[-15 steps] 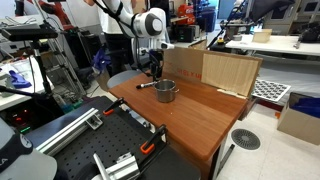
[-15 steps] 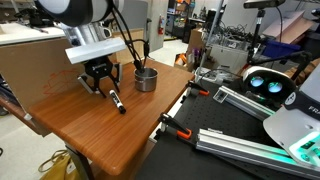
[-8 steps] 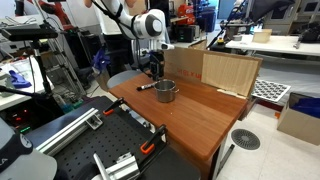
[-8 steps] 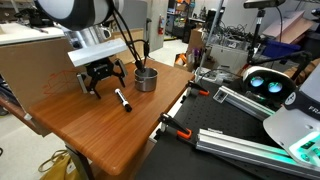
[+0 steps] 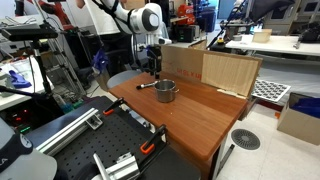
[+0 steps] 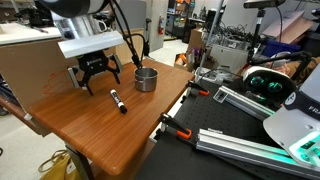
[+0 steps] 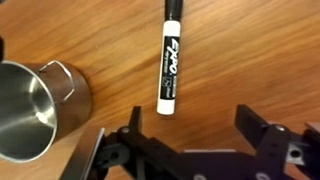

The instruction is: Pick the marker from the pot and put it on the table

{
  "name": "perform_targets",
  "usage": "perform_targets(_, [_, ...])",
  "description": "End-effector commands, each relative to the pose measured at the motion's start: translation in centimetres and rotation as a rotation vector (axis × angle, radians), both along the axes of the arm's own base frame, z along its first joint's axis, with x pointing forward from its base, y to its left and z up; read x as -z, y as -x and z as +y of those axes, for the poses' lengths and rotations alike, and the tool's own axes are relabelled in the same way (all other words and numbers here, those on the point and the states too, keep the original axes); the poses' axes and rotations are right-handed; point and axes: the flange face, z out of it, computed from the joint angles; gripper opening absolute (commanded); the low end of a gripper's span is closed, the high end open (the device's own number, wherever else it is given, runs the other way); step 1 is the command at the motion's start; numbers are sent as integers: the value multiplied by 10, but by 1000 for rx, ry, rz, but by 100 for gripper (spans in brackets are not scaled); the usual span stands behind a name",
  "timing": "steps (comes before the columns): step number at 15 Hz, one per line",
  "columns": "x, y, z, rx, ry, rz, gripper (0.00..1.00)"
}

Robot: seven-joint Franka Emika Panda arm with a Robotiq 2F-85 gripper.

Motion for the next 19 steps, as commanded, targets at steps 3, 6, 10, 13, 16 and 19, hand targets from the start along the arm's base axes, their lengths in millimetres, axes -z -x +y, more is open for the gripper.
perform_targets(3, [-68,38,8,-33,-81,-120,100])
perform_targets(6, [-111,63,10,-56,-126,-227,100])
perform_targets(10, [-127,67,10,-53,-115,-231,100])
perform_targets(13, [-126,74,6,-55,-118,-238,100])
perform_targets(16, [-126,74,6,-56,-119,-239,100])
perform_targets(19, [-126,74,6,-56,-119,-239,100])
